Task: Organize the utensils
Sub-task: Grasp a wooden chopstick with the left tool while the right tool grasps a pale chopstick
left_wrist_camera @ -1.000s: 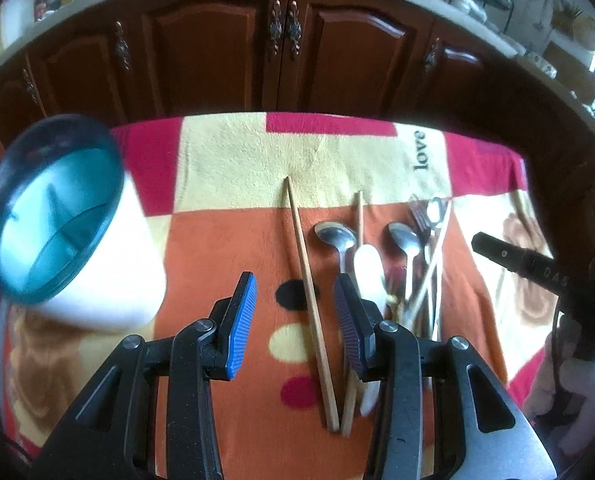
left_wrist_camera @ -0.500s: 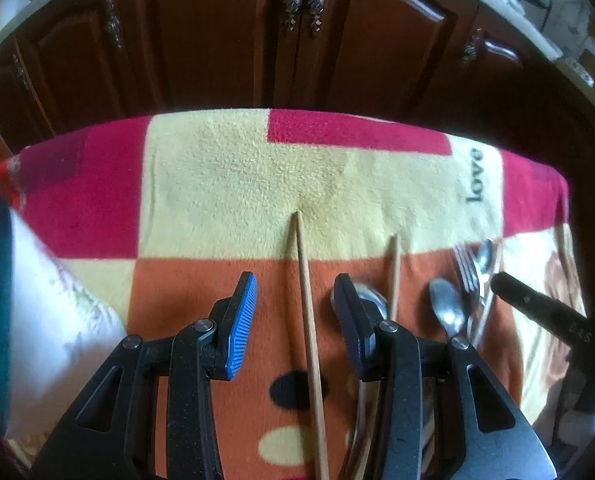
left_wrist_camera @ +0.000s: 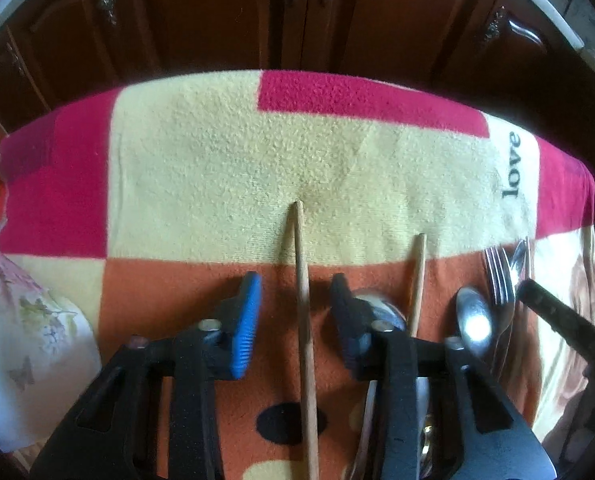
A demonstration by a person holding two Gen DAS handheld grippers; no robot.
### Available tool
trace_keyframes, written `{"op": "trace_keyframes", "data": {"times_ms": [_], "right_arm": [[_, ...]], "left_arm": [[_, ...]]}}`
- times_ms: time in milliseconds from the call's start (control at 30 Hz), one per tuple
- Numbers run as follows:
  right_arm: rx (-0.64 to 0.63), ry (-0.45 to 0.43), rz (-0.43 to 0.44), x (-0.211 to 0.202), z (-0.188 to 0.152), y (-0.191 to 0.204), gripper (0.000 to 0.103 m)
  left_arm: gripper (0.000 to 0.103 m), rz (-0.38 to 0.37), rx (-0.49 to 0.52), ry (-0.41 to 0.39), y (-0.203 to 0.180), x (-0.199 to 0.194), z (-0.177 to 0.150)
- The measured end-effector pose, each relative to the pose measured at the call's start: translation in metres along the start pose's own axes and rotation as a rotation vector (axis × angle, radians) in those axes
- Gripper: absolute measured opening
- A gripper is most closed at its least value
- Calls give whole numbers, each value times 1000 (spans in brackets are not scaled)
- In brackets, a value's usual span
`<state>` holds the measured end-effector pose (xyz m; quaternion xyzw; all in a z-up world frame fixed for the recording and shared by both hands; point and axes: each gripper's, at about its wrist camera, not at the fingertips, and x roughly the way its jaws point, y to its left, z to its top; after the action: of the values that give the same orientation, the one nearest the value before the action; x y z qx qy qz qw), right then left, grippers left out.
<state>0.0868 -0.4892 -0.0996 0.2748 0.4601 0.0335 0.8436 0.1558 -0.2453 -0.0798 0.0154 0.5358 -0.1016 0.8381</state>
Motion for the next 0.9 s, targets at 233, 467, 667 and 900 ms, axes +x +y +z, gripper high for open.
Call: {"op": "trace_keyframes", "data": {"times_ms": [233,467,667,900], "right_arm": [[-47,-15,49,-28,-17,7,7],[-105,-51,113,-66,-40,30,6],[-197,-94,149,-97,-54,70,6],[-258,-57,-58,-64,-55,74,10]], "left_arm": [[5,-117,-12,-14,6,-18,-14],[5,-217,2,-98,7,-83,-44],[5,-259,11,-169,30,-139,-71],[5,-265,2,-214,48,-164,-85]]}}
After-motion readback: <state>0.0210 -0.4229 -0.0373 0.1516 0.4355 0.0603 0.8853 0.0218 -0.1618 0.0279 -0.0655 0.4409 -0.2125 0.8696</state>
